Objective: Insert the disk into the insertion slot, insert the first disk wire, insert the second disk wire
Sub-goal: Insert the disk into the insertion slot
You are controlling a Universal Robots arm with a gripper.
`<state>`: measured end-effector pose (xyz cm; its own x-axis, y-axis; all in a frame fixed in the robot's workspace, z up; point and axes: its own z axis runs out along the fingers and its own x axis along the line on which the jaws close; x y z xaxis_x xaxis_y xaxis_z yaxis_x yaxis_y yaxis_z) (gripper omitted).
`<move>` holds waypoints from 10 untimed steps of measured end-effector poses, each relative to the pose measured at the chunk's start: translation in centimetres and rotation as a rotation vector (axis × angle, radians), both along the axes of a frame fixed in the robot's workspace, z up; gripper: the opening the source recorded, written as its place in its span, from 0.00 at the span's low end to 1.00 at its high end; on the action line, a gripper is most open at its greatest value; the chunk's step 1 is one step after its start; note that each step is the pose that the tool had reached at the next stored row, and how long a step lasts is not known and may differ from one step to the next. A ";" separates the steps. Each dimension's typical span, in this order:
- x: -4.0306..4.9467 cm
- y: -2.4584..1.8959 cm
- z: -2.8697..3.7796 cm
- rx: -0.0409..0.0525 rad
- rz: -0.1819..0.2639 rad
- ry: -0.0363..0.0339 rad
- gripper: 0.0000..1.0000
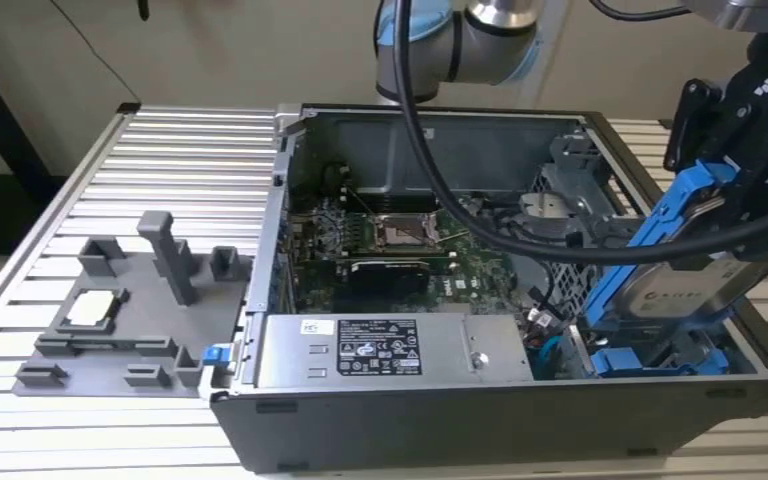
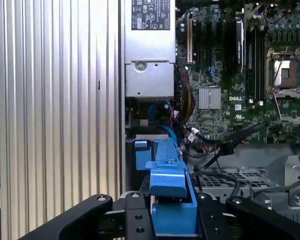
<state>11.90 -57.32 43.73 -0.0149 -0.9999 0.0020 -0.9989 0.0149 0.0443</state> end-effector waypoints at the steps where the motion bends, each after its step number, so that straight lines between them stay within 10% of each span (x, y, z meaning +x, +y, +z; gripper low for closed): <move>1: 0.00 0.00 -0.17 -0.0003 0.000 0.0000 0.33; 10: 0.32 -0.14 -1.40 -0.0002 0.008 0.0000 0.33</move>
<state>12.22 -57.46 42.33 -0.0072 -1.0000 0.0022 -0.9990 0.0073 0.0442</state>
